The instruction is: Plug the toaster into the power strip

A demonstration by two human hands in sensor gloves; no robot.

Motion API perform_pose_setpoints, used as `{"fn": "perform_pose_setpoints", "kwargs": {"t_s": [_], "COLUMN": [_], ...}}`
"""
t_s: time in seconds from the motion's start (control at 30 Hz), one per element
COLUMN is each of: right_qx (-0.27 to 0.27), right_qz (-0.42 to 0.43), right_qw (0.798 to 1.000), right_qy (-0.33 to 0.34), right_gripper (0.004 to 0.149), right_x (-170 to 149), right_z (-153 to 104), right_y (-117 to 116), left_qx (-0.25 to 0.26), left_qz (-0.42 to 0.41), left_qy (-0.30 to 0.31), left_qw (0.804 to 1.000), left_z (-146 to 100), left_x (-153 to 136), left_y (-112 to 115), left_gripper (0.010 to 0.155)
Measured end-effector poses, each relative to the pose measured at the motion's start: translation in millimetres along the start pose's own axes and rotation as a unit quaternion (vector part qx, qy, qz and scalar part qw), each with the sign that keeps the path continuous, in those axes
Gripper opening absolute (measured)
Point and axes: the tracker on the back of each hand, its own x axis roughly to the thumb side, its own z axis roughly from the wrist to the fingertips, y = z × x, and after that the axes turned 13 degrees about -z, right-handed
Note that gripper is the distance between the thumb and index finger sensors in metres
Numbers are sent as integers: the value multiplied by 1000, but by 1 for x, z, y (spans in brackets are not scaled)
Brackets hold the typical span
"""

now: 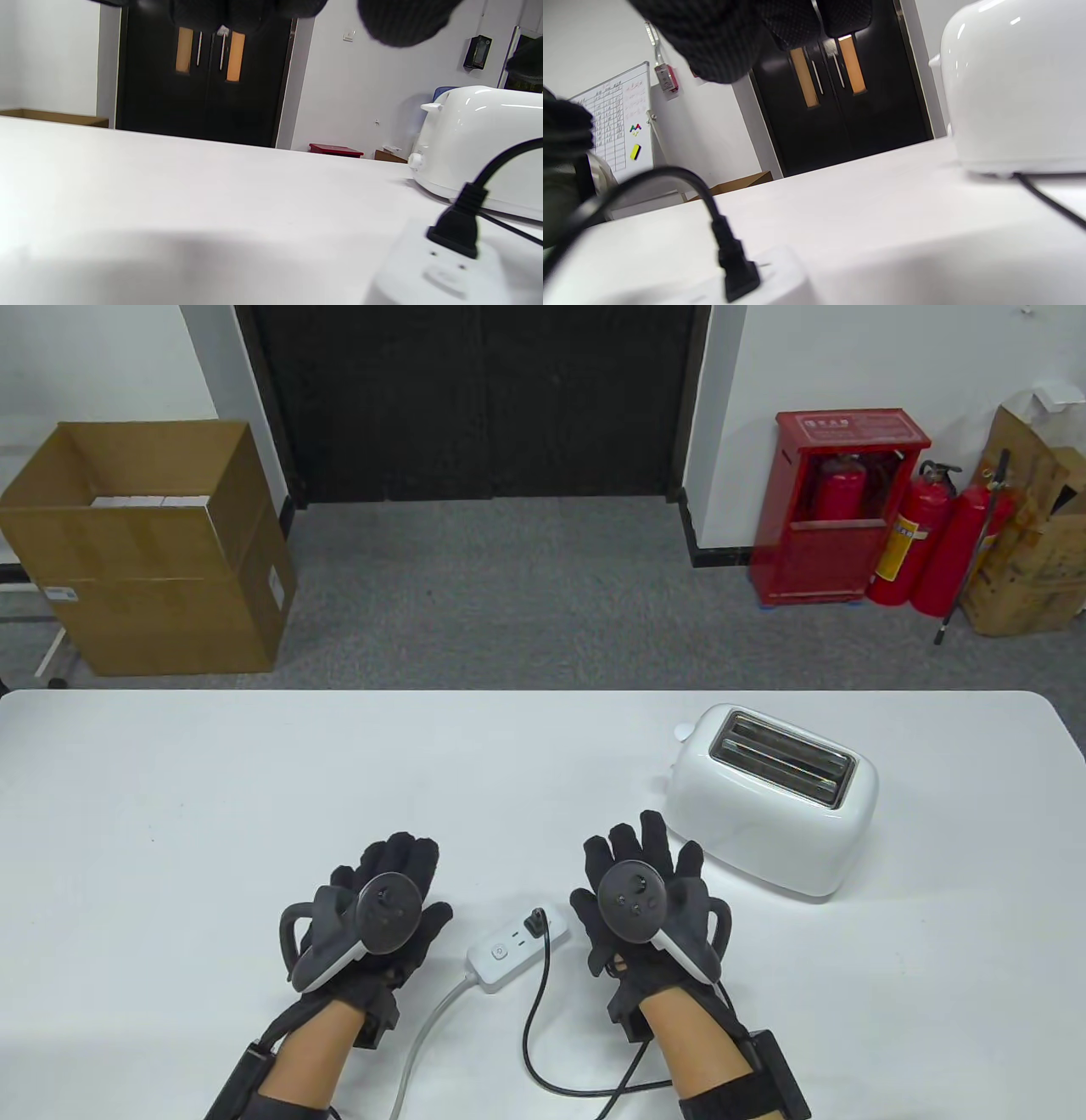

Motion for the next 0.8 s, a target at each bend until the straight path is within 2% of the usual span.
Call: {"fn": "perform_pose_setpoints", "kwargs": {"t_s": [0.23,0.33,0.8], "right_qx": [51,77,95], "right_qz": [-20,-17,-12], "right_qw": [998,997,995], "right_qy": [6,3,15], "right_gripper": [76,78,77], "right_x": [-12,-17,-16], "right_z": [-7,-8,-13], "right_y": [-32,-40,-46], "left_qx": [-46,-61,-70], "left_qz": [31,52,30], "left_qy": [-7,-17,-17], "left_qw": [998,997,997], "left_z": [-9,-12,-16], "left_x": [-26,-35,-35], "left_y": [27,30,36], "left_gripper": [88,90,91]}}
